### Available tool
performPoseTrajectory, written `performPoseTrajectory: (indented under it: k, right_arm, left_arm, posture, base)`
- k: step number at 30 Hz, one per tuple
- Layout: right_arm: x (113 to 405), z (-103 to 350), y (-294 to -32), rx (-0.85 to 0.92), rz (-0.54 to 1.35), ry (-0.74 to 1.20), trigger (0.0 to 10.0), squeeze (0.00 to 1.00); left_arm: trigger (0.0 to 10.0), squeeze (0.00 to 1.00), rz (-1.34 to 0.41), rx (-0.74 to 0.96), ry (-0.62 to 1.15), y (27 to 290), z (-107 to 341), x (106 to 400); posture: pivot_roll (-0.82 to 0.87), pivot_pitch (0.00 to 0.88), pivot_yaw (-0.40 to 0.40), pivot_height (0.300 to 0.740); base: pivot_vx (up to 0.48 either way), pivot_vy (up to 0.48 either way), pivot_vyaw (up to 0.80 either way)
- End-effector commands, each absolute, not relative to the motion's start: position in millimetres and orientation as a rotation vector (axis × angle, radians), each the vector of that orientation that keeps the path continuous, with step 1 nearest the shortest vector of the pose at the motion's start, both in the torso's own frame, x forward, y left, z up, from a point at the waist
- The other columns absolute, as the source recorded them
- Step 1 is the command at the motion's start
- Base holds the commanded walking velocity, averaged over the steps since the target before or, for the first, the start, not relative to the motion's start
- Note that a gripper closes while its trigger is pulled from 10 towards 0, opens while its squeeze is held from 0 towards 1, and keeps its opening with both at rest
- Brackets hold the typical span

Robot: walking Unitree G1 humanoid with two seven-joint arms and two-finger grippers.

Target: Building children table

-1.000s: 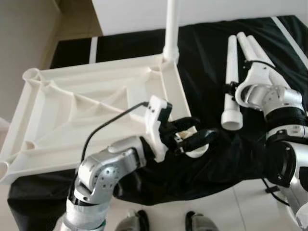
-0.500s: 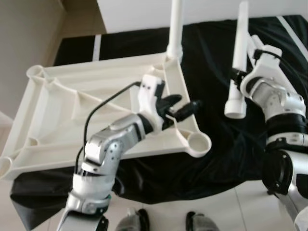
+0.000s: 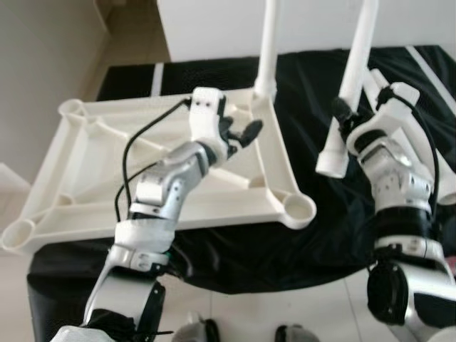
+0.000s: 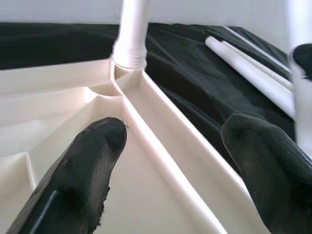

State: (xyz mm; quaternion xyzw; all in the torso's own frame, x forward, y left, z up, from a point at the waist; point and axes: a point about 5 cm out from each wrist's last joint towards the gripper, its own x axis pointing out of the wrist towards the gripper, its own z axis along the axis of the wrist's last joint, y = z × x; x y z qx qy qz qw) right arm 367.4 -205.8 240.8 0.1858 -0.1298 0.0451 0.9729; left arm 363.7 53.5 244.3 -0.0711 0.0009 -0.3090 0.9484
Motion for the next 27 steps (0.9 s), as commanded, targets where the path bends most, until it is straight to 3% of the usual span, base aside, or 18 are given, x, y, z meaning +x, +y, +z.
performPoseTrajectory:
  k: [1, 12, 18, 27]
  right_arm:
    - [363.9, 248.3, -200.2, 0.362, 0.128, -0.32, 10.0, 0.0]
    - [345.8, 255.8, -175.5, 0.242, 0.318, -0.429, 10.0, 0.0]
    - [334.3, 256.4, -162.6, 0.234, 0.46, -0.452, 10.0, 0.0]
    - [322.3, 254.2, -149.3, 0.198, 0.624, -0.447, 10.0, 0.0]
  left_arm:
    - [10.0, 0.0, -0.63, -0.123, -0.007, 49.2, 245.9, 365.0]
    - [10.0, 0.0, -0.653, -0.138, -0.006, 34.4, 264.7, 382.8]
    - [10.0, 0.0, -0.687, -0.256, 0.017, 32.0, 281.1, 392.2]
    - [10.0, 0.0, -0.67, -0.211, -0.053, 34.5, 311.2, 402.0]
  posture:
    - [-0.04, 0.027, 0.037, 0.74]
    - [-0.05, 0.022, 0.045, 0.74]
    - [-0.04, 0.012, 0.045, 0.74]
    - [-0.03, 0.0, 0.039, 0.74]
  base:
    - [0.0, 0.0, 0.0]
    - [0.0, 0.0, 0.0]
    - [0.0, 0.0, 0.0]
    - [0.0, 0.0, 0.0]
